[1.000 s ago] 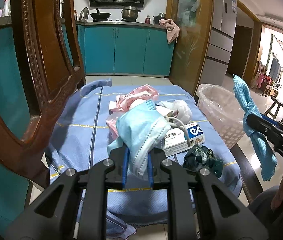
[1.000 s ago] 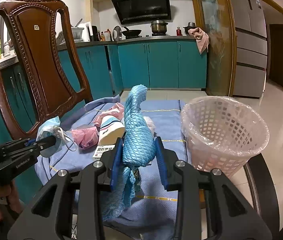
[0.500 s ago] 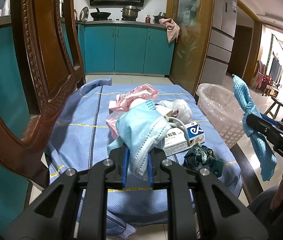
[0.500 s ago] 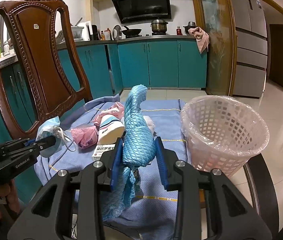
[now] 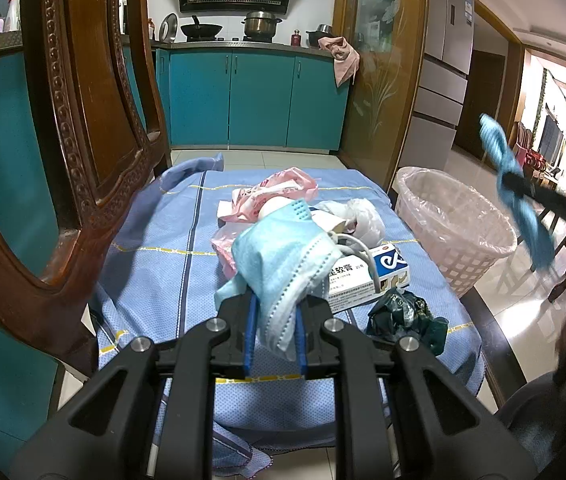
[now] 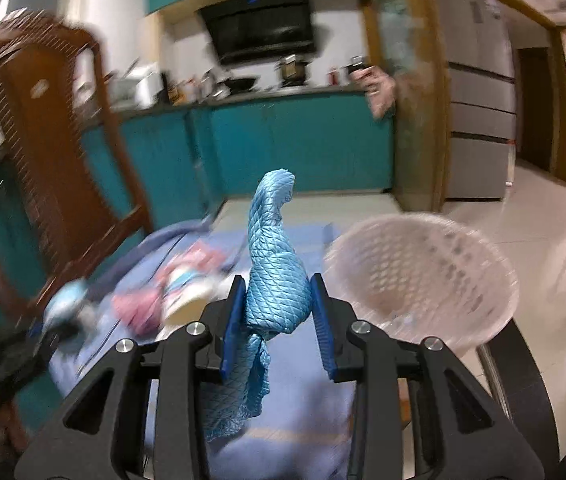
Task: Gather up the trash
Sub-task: 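Carry the light-blue cloth into the basket and open the right tool while the left holds the mask, then carry the blue face mask over the basket and open the left tool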
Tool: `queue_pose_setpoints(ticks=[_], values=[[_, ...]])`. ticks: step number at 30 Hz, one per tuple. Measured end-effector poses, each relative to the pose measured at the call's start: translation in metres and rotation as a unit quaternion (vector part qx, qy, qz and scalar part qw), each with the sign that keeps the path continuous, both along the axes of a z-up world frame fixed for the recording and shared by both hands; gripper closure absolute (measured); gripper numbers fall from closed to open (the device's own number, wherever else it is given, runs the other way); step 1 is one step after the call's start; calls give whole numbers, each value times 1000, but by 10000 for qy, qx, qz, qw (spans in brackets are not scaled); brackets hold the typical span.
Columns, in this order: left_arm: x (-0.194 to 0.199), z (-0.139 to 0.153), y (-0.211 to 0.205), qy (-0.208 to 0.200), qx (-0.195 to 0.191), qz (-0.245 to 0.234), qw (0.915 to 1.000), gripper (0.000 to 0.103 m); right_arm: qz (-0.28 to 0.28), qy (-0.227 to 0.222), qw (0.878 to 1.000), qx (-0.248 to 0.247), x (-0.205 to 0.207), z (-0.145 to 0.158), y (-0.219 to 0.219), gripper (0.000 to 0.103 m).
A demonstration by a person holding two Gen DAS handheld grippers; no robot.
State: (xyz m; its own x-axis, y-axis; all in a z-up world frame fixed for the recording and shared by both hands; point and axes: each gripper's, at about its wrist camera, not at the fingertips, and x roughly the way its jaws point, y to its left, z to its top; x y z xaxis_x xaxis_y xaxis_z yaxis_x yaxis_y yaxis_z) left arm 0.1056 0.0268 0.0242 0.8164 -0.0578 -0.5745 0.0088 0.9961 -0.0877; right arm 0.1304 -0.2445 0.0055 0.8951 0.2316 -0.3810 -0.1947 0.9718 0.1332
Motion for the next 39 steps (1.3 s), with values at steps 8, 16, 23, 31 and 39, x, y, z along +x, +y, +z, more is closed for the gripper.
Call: queue_pose_setpoints(ticks=[8, 16, 23, 31, 39], values=[[1, -1, 1, -9, 10, 52, 10000, 87, -945, 393, 9947, 113, 85, -20, -53, 63], [1, -3, -1, 10, 48, 72, 10000, 87, -1002, -4, 9921, 750, 37, -10, -73, 22], [2, 5, -9, -19, 8, -27, 10000, 87, -743, -566, 9901, 1044, -29, -1, -67, 12], [44, 43, -66, -151, -195, -649, 9976, 87, -972, -589, 9887, 983, -42, -3, -67, 7], [143, 100, -189, -406, -229, -2026, 9782, 76, -1625, -971, 9696, 1552, -58, 0, -102, 7]])
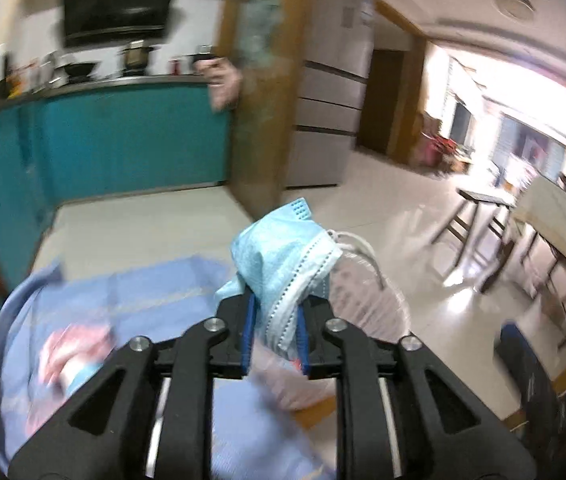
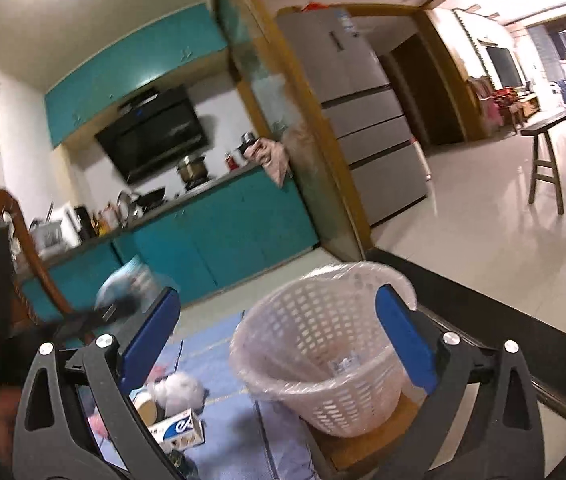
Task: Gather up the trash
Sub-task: 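Carry the blue face mask over the basket and open the left tool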
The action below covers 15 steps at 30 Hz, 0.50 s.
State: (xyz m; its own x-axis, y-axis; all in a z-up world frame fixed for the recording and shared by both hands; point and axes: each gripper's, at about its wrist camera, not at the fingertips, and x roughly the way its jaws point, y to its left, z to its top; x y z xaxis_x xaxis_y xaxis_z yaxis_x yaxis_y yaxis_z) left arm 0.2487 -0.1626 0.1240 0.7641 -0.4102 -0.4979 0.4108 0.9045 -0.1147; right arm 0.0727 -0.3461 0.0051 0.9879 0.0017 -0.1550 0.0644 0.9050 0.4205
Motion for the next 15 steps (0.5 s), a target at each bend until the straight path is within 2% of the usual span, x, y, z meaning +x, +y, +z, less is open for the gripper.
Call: queue_pose_setpoints(ticks=[2, 3, 5, 8, 11, 15], values=[[22, -1, -19, 96, 148, -34, 9998, 26, 22, 61, 10000, 13, 2, -2, -5, 7], [27, -2, -21, 72, 212, 65, 9997, 22, 38, 77, 10000, 10, 3, -3, -5, 7], [29, -6, -18, 92, 319, 259, 9991, 21, 126, 107, 9999, 22, 4, -4, -4, 7], [8, -8, 13, -18, 231, 452, 9987, 16, 259, 171, 9995, -12, 8, -5, 0, 7], [-35, -9, 66, -309, 199, 921, 9951, 11, 409, 235, 9989, -33, 12, -4, 7, 7], [-91, -23, 129, -412, 286, 1574, 9863, 7, 735, 351, 9964, -240, 16, -2, 24, 7]])
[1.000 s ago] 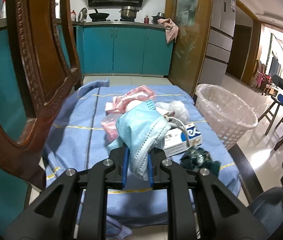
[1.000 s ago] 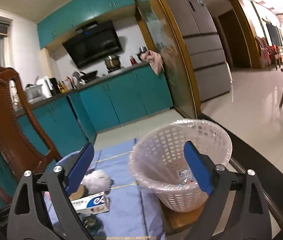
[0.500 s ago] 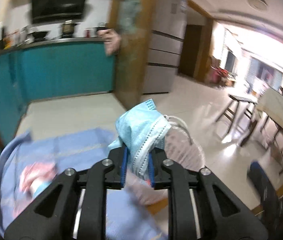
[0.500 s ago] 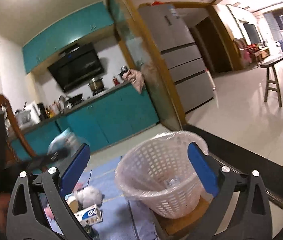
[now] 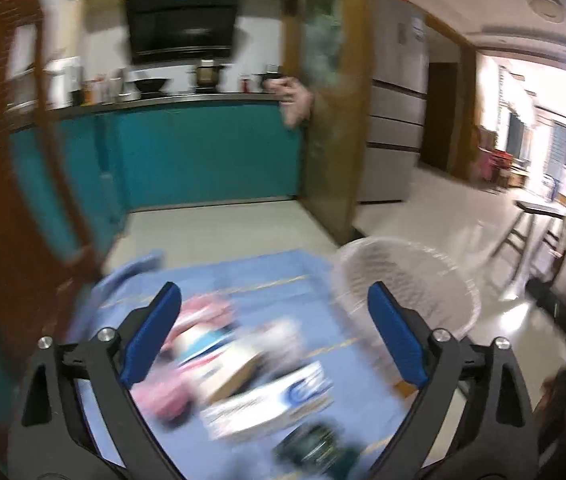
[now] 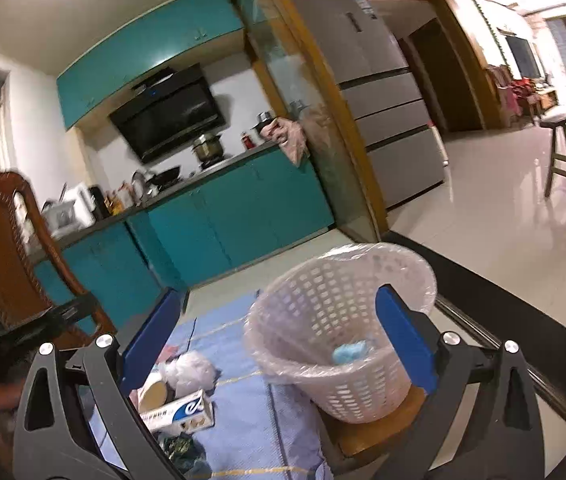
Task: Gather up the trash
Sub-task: 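Carry the blue face mask over the basket and open the left tool, then move the open right tool over the dark green snack bag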
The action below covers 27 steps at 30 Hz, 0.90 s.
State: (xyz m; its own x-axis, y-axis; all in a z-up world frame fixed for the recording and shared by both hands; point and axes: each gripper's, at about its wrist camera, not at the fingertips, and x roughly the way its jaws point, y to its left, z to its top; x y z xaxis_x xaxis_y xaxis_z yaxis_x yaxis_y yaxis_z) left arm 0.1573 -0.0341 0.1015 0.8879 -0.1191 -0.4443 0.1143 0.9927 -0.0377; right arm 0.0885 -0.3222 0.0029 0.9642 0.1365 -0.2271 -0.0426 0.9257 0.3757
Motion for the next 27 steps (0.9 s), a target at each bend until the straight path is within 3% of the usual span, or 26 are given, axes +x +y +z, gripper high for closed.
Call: queue_pose_setpoints(ticks=[4, 7, 9, 14, 27], values=[[-44, -32, 60, 367, -251, 637, 9970, 6, 586, 223, 9978, -198, 0, -4, 24, 7], [-68, -55, 81, 533, -367, 934, 9935, 6, 960, 421, 9939, -346, -5, -9, 43, 7], [-80, -69, 85, 620, -417, 911, 9930, 6, 1105, 446, 9915, -521, -11, -9, 55, 7], [-80, -87, 66, 921, -54, 612, 9938, 6, 1296, 429, 9863, -929, -27, -9, 78, 7], [-81, -85, 62, 931, -133, 551, 9940, 6, 1359, 516, 9829, -1134, -27, -11, 90, 7]])
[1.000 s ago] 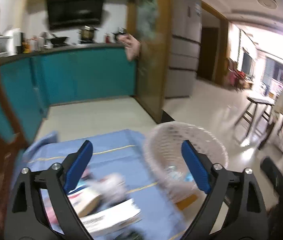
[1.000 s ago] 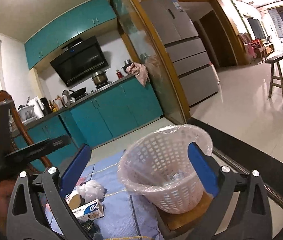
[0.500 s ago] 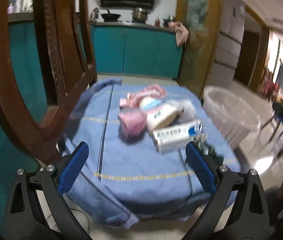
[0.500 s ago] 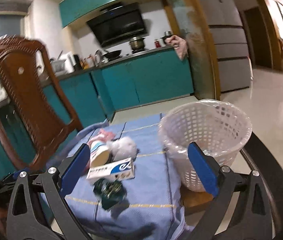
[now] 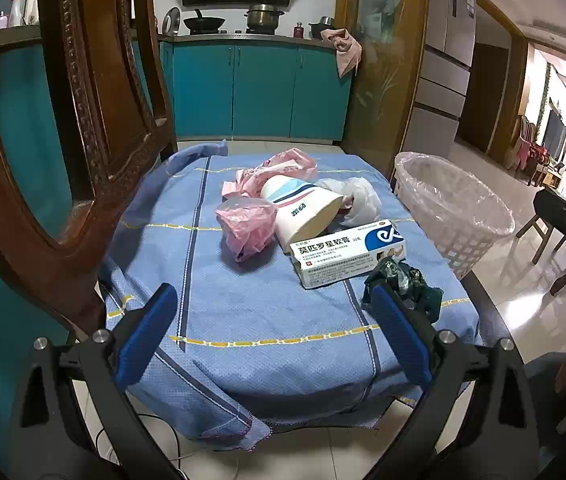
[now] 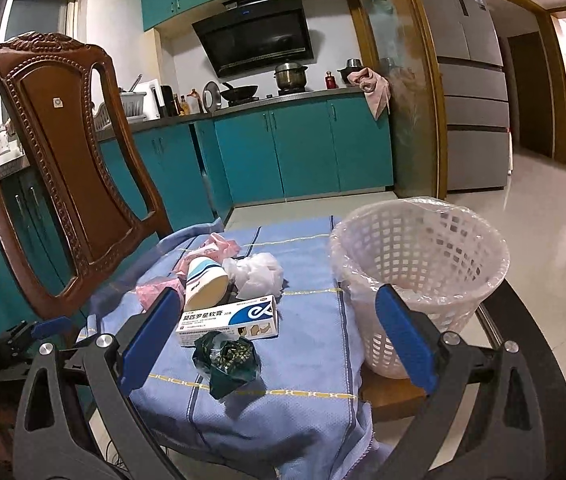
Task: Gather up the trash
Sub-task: 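Move the open right tool over the dark green snack bag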
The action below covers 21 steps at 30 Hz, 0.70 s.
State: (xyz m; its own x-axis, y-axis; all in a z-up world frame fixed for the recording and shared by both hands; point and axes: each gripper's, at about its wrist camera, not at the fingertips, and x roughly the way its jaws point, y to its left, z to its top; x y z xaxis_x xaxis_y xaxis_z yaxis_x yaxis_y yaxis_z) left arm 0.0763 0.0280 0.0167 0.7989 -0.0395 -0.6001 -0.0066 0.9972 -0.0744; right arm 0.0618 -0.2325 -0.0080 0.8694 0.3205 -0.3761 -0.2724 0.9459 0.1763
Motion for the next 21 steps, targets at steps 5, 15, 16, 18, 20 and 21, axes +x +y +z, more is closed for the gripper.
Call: queue_pose_setpoints(ticks=[5, 15, 16, 18, 20, 21], values=[[1, 0, -1, 24, 15, -4, 10000, 6, -11, 10, 10000, -6, 0, -1, 0, 7], [3, -1, 0, 34, 23, -16, 10000, 6, 102, 109, 9998, -135, 3, -3, 7, 7], [3, -2, 0, 31, 20, -13, 10000, 6, 106, 110, 9998, -145, 3, -3, 7, 7], [3, -2, 0, 32, 15, -10, 10000, 6, 114, 116, 9997, -157, 2, -4, 7, 7], [3, -2, 0, 30, 20, -7, 10000, 6, 112, 119, 9997, -165, 2, -4, 7, 7], [3, -2, 0, 34, 17, -5, 10000, 6, 112, 121, 9997, -165, 2, -4, 7, 7]])
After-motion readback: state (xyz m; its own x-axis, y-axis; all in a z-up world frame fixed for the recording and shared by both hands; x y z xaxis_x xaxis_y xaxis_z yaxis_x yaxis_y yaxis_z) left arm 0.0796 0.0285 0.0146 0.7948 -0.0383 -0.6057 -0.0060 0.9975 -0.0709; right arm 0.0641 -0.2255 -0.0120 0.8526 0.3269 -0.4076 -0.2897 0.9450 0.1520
